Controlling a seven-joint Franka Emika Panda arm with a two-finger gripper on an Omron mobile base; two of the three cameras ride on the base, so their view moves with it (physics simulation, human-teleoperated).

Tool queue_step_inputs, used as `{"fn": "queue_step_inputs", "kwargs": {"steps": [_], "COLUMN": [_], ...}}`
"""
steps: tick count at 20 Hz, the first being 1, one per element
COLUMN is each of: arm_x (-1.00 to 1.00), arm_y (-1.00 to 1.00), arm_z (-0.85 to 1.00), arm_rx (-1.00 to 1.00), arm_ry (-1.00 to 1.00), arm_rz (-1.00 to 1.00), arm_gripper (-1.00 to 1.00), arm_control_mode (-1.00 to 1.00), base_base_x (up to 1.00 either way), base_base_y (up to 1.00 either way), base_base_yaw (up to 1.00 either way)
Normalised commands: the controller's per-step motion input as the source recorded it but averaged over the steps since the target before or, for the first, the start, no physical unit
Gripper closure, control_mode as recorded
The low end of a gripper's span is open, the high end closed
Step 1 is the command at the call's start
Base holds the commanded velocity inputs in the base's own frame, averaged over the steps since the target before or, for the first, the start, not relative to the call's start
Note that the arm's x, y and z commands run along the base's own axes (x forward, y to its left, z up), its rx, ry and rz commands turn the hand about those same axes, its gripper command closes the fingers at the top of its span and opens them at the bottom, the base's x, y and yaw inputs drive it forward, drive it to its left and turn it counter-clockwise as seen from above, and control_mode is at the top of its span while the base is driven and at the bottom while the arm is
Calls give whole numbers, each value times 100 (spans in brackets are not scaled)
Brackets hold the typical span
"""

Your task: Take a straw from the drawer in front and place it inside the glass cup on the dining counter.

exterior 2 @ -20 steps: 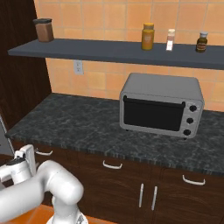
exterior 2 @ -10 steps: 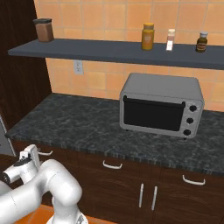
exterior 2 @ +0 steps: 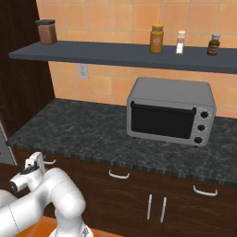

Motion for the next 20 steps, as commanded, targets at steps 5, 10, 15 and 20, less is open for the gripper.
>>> {"fn": "queue_step_inputs", "kwargs": {"steps": [5,10,15,20], "arm_x": [24,52,56,51], "arm_y": [8,7,2,3], "arm_z": [-23,-26,-28,-34], "arm_rx": [0,0,0,0], "arm_ry": [5,9,17,23], "arm_rz": [0,0,0,0], "arm_gripper": [-100,100,100,100], "arm_control_mode": [-100,-100,-100,-100], "base_base_x": [0,0,0,0], "base_base_y": [0,0,0,0], "base_base_yaw": [0,0,0,0]}}
